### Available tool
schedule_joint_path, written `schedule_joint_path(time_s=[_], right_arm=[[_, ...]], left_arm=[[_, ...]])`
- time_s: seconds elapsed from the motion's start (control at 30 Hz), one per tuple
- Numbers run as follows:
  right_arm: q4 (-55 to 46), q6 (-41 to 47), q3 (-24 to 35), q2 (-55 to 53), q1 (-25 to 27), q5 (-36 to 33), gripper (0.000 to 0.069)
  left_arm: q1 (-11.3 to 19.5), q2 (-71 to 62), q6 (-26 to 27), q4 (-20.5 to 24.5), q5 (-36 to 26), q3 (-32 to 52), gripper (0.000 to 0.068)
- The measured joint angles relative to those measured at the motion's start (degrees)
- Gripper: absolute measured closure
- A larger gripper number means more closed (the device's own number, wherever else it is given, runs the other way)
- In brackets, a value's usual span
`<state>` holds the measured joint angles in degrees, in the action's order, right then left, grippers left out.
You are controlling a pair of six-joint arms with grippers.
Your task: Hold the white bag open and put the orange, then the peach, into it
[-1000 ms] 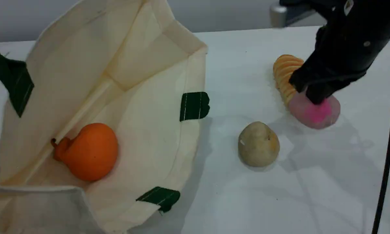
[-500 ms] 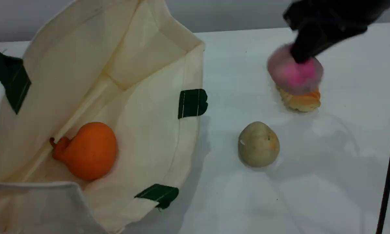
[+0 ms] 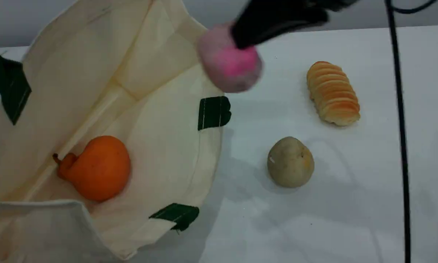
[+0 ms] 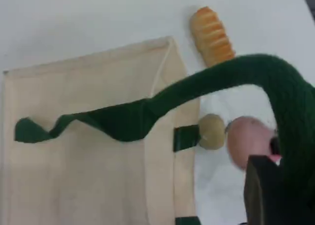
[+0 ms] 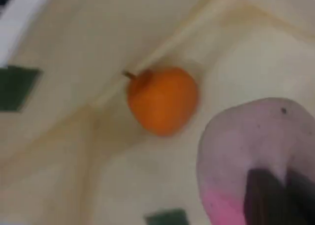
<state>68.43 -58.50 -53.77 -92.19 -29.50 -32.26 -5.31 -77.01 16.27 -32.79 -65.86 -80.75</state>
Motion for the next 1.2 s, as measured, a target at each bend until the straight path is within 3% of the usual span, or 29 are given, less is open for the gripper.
schedule_joint_path(time_s=[0.3, 0.8, 0.93, 1.1, 1.2], right_arm=[[5.0, -2.1, -4.7, -8.1, -10.1, 3.7, 0.0669], [4.9, -4.6, -20.1, -26.1, -13.5, 5.2, 0.0647], [4.9, -5.6, -20.6, -26.2, -15.5, 6.2, 0.0551], [4.7, -6.7, -20.6, -26.1, -16.1, 5.9, 0.0330], [4.0, -6.7, -20.6, -26.0, -15.1, 1.8, 0.0227]], left_arm=[[0.0, 0.1, 1.5, -4.4, -0.1, 0.0, 0.0623], [0.0, 0.1, 1.5, -5.0, -1.9, 0.0, 0.0623], [0.0, 0.1, 1.5, -4.9, -2.0, 0.0, 0.0623], [0.0, 0.1, 2.0, -4.6, -2.0, 0.0, 0.0623], [0.0, 0.1, 2.8, -4.6, -2.0, 0.0, 0.0623]])
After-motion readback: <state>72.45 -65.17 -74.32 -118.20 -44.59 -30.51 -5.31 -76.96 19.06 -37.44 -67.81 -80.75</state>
